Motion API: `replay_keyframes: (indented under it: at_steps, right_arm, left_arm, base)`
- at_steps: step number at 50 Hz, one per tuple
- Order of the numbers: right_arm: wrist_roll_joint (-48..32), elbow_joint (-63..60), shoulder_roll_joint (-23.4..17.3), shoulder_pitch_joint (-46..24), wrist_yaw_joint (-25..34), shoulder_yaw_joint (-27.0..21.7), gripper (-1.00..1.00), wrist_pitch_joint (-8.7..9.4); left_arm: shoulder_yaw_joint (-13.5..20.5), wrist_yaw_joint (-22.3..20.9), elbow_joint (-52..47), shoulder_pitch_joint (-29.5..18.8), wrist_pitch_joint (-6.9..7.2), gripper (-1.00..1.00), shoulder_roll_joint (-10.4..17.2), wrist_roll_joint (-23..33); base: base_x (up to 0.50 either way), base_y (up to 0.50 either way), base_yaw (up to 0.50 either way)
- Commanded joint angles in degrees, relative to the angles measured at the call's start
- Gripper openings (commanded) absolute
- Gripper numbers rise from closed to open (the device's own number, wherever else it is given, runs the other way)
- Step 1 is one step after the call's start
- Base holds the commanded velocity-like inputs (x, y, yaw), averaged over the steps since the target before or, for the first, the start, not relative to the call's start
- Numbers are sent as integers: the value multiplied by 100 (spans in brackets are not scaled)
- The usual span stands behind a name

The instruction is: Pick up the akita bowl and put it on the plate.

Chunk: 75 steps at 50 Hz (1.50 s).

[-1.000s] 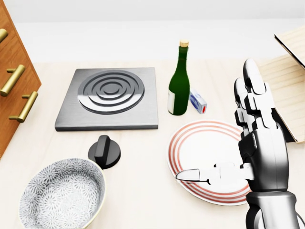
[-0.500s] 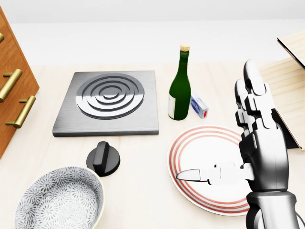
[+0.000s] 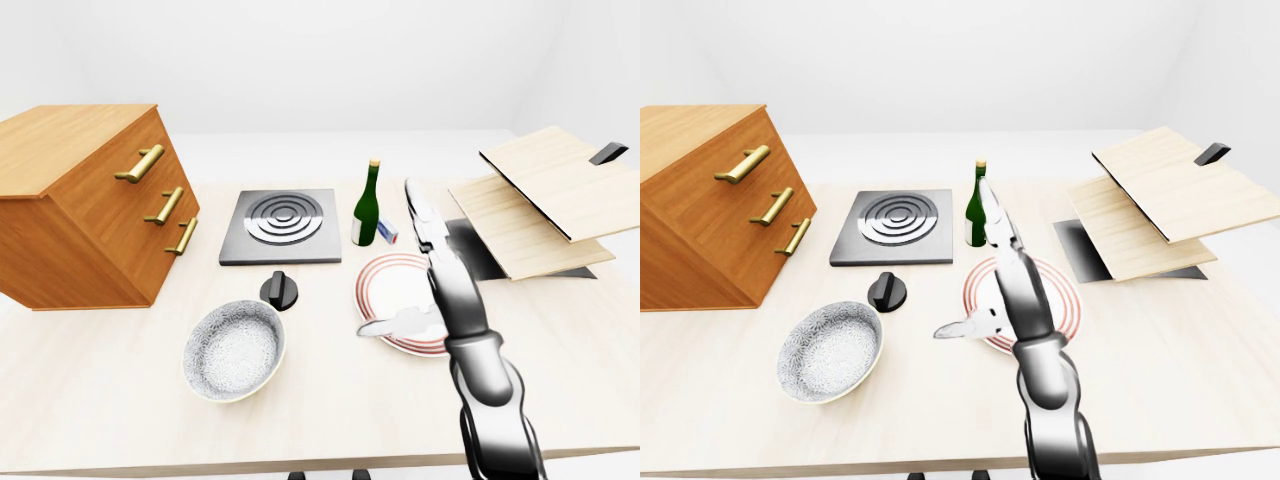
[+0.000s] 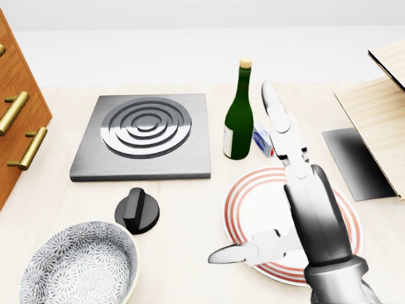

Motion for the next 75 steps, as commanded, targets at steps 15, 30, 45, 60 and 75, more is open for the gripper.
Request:
replay_keyframes:
  at_steps: [15,30,45,60,75]
  right_arm:
    - [-3558,-605,437,-206,1596,1453,95,0]
    - [-4855,-497,792,-272,2572,1923,95,0]
    - [-6217,-333,1098,-92,3181,2686,95,0]
    - [-7124,-291,1341,-76,3181,3378,95,0]
    - [-7619,16,1506,-84,3181,3909,95,0]
  left_arm:
    - [-88,23,124,0,0,100,-21,11]
    - [-57,-5,91,-2,0,100,-35,16]
    - [-113,3,167,-18,0,100,-41,6]
    - [-33,5,23,8,0,100,-13,-43]
    - [-21,-6,5,3,0,100,-17,-55]
  base:
    - [0,0,0]
    - [0,0,0]
    - [0,0,0]
    - [0,0,0]
    - [0,0,0]
